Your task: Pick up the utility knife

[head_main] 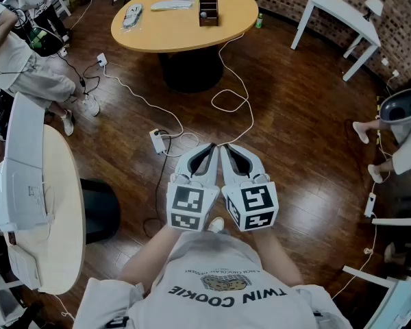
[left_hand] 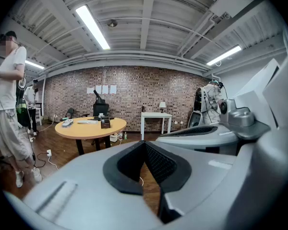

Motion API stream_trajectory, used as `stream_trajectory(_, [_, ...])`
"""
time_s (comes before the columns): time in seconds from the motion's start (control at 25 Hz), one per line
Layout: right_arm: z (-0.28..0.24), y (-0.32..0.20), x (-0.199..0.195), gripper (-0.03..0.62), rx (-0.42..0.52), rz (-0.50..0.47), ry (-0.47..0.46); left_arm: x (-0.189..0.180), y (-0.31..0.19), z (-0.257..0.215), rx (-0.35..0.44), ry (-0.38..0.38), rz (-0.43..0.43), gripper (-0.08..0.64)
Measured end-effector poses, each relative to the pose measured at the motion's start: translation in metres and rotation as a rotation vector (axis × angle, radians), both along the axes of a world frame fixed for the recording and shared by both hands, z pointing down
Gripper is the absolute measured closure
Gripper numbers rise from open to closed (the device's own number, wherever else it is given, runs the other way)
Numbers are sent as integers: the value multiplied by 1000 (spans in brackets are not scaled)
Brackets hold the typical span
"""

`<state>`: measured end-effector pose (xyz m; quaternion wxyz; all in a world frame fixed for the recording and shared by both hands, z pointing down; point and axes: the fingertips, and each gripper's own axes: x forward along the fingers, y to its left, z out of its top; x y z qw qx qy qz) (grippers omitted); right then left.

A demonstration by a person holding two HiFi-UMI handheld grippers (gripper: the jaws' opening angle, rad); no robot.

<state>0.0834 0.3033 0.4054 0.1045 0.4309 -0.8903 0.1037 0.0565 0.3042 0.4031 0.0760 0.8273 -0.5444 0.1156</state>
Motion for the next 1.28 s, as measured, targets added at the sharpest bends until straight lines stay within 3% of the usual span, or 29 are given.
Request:
stream_trajectory(0.6, [3, -96, -32, 592, -15, 18, 31, -32, -97, 3, -15, 26, 20, 555])
stream_trajectory(1.28, [-10, -223, -106, 592, -18, 73, 61, -103, -224, -9, -23, 52, 86, 555])
